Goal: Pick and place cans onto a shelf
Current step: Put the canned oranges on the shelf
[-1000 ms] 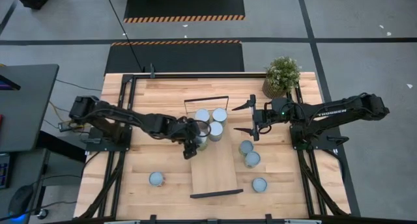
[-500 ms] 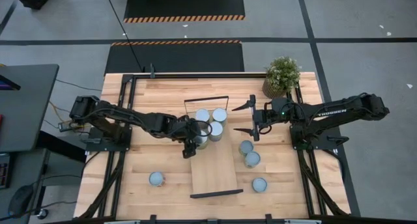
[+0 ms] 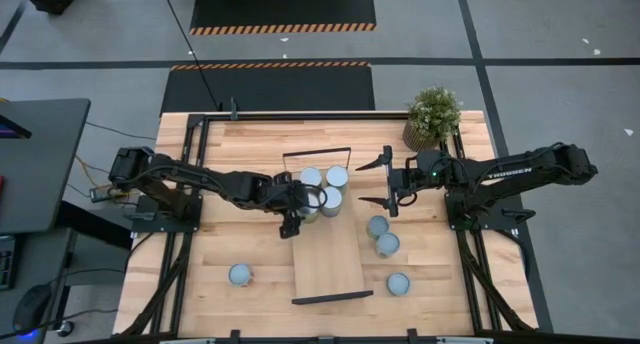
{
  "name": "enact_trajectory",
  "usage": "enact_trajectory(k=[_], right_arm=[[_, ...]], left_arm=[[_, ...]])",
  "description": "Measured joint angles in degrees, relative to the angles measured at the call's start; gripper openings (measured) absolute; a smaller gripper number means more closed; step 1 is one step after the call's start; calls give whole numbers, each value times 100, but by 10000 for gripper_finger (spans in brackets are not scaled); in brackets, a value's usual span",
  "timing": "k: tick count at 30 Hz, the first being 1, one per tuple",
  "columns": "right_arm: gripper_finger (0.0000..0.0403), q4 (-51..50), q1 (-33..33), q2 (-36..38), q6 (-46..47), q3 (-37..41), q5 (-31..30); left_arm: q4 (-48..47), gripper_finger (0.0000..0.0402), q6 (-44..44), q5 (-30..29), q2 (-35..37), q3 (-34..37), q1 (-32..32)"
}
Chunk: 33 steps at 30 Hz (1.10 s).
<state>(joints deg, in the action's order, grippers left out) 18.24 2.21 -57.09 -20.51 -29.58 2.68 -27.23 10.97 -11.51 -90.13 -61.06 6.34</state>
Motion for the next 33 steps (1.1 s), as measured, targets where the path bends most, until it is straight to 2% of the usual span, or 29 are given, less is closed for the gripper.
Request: enact_trajectory(k=[12,33], right_arm=[[368,-8,1,-1,-4,0,0],[368,-42,-1,-1,-22,0,0]], left_arm=[[27,309,-315,-81,37,0,113],[80,314,70,42,46,-2,108]])
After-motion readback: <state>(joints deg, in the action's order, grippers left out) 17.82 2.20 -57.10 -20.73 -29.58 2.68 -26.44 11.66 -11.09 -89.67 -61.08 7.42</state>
